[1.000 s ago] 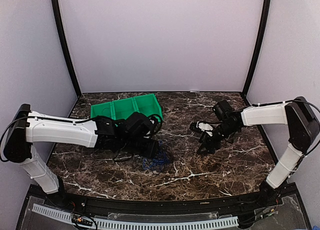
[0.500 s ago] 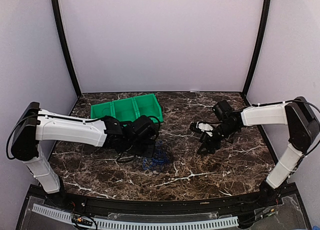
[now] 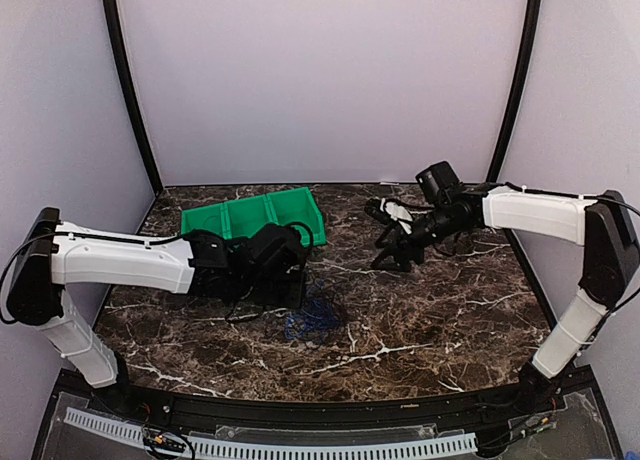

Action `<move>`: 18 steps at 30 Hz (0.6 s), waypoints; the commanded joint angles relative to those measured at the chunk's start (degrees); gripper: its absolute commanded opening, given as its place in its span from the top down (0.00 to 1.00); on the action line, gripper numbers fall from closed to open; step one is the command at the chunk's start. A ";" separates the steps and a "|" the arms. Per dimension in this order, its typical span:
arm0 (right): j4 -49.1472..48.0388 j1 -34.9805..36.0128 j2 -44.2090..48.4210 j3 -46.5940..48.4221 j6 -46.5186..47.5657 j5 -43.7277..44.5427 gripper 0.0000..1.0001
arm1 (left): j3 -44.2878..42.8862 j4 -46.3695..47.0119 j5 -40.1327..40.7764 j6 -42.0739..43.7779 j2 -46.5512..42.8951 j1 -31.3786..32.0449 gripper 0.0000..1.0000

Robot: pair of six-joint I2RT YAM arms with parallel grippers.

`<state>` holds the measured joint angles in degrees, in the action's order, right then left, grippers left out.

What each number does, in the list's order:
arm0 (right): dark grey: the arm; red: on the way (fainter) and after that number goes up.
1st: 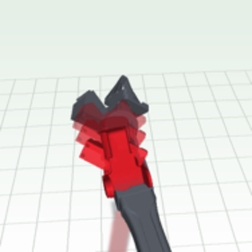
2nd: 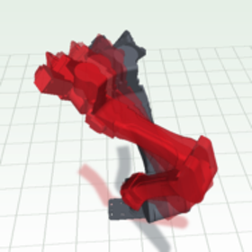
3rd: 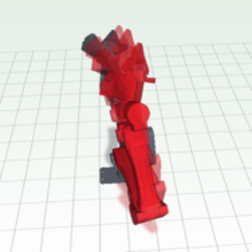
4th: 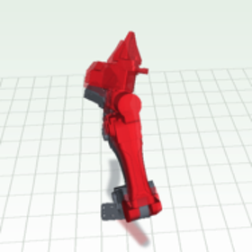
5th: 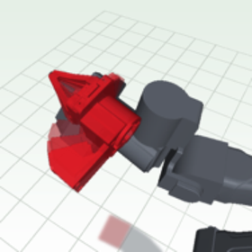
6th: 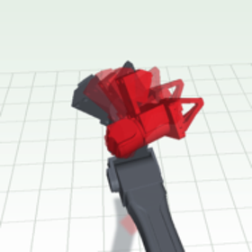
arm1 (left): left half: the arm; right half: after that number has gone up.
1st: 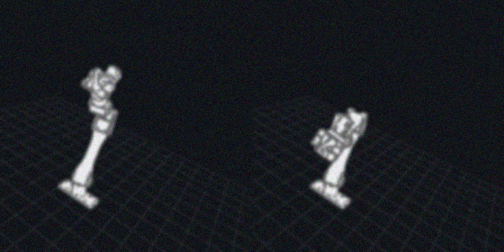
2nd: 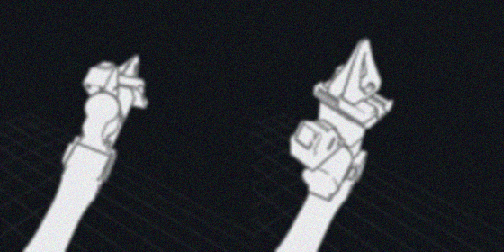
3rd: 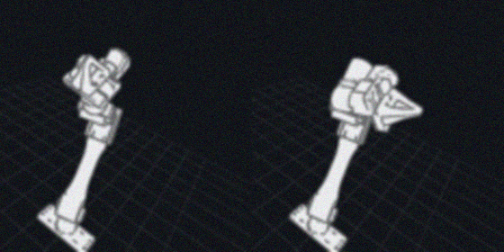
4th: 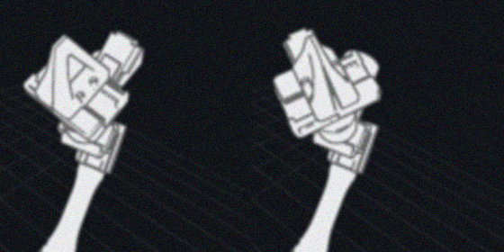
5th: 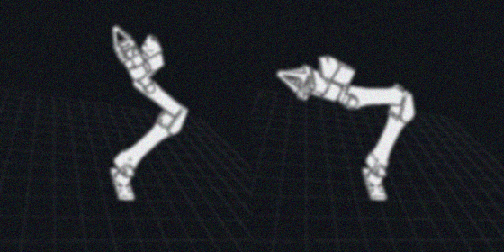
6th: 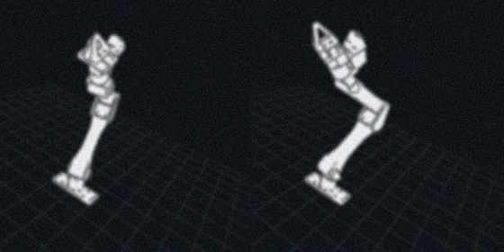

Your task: Untangle the cables

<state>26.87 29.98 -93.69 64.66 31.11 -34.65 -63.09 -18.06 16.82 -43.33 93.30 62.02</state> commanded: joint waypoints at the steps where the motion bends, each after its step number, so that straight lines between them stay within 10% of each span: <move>1: -3.98 5.07 -0.91 6.90 -5.87 -3.48 0.27 | 1.21 0.99 1.72 -0.76 -5.83 -0.10 1.00; 7: -18.04 11.13 -4.47 5.72 -15.31 0.20 0.02 | 1.95 1.78 2.26 -3.91 -9.17 -0.14 1.00; 18: -25.38 15.06 -15.80 9.43 -24.15 3.60 0.03 | 7.23 4.00 3.68 -8.78 -15.97 -1.06 1.00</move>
<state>6.48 43.00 -107.20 71.68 10.70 -32.05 -58.37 -15.86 19.20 -49.67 81.06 61.67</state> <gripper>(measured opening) 0.974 0.011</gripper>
